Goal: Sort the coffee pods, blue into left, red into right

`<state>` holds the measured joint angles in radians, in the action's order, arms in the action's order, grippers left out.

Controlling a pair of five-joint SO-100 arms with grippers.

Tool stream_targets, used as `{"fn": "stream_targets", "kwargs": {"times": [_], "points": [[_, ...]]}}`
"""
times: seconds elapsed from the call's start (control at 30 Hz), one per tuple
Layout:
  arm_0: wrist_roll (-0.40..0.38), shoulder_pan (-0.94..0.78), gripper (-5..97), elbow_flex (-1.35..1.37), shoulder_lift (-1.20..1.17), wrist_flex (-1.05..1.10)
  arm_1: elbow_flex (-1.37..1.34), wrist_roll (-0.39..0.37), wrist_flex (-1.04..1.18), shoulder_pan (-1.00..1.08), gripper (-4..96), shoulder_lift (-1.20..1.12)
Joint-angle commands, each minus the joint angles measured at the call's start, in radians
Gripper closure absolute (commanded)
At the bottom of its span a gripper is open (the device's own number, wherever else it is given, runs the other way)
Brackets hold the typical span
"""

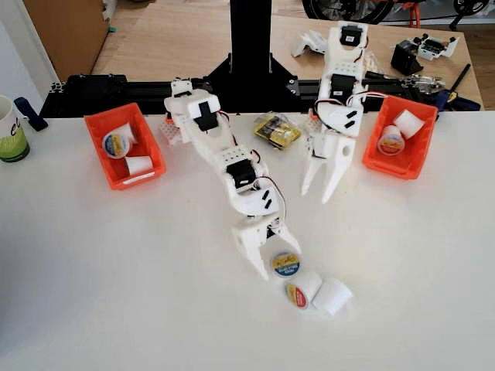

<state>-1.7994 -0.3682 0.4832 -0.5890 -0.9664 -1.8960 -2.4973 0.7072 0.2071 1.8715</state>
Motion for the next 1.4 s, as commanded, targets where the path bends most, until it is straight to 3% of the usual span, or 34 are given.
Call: {"fn": "stream_targets", "kwargs": {"times": [0.0, 0.3, 1.37], "points": [[-0.026, -0.017, 59, -0.046, -0.015, -0.006, 0.064, -0.009, -0.005, -0.008, 68.3, 0.023], [-0.074, -0.021, 59, -0.064, -0.014, 0.017, 0.072, 0.009, 0.009, -0.009, 68.4, 0.020], [-0.089, -0.040, 69, -0.069, 0.009, 0.060, 0.072, -0.008, -0.011, -0.037, 69.5, 0.005]]}}
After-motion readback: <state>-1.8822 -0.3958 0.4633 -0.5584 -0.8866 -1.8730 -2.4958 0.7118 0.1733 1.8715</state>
